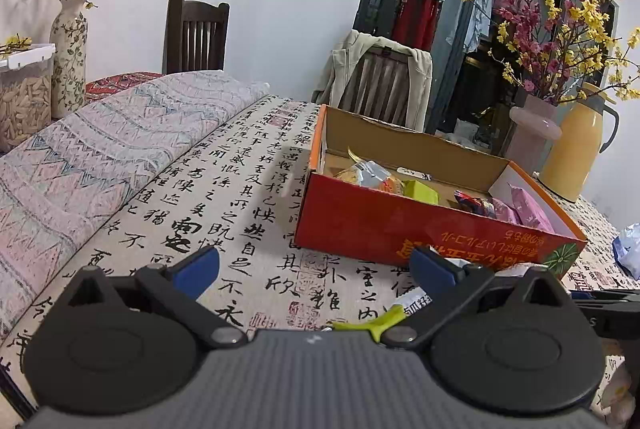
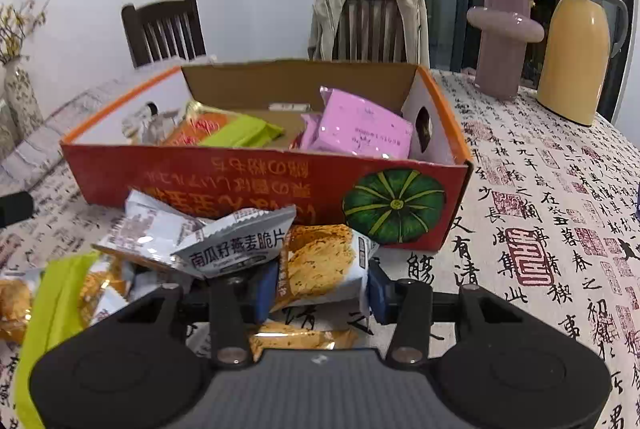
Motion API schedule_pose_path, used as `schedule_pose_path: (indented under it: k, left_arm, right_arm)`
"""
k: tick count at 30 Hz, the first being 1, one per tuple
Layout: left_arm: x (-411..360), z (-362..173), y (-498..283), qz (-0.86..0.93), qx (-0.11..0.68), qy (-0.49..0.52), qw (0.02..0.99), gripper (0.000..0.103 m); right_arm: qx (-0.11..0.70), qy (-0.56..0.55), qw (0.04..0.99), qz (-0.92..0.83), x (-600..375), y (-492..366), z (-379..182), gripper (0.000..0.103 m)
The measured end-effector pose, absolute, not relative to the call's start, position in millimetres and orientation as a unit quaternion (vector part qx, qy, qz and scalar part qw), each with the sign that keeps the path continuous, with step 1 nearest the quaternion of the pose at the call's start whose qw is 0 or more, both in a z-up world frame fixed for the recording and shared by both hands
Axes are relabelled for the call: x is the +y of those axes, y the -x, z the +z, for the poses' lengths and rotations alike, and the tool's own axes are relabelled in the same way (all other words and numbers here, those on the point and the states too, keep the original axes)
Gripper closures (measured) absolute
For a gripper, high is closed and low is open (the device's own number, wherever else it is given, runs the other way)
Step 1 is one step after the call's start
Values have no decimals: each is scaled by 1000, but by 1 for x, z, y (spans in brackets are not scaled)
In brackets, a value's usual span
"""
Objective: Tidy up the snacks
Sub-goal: 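Lift the cookie packet with the right tool while the left tool grasps another cookie packet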
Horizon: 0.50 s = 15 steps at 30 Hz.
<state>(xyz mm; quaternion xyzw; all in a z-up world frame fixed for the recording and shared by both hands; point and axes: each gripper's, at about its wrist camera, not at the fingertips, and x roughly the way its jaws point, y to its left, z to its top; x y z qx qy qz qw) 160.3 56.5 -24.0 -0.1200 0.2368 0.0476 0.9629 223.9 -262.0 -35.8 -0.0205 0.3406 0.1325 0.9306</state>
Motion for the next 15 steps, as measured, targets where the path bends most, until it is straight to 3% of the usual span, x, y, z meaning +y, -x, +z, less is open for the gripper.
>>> schedule_pose_path:
  k: [15]
  left_arm:
    - [57, -25, -161, 54, 239, 118, 962, 0]
  right_arm:
    - [236, -47, 964, 112, -307, -155, -23, 58]
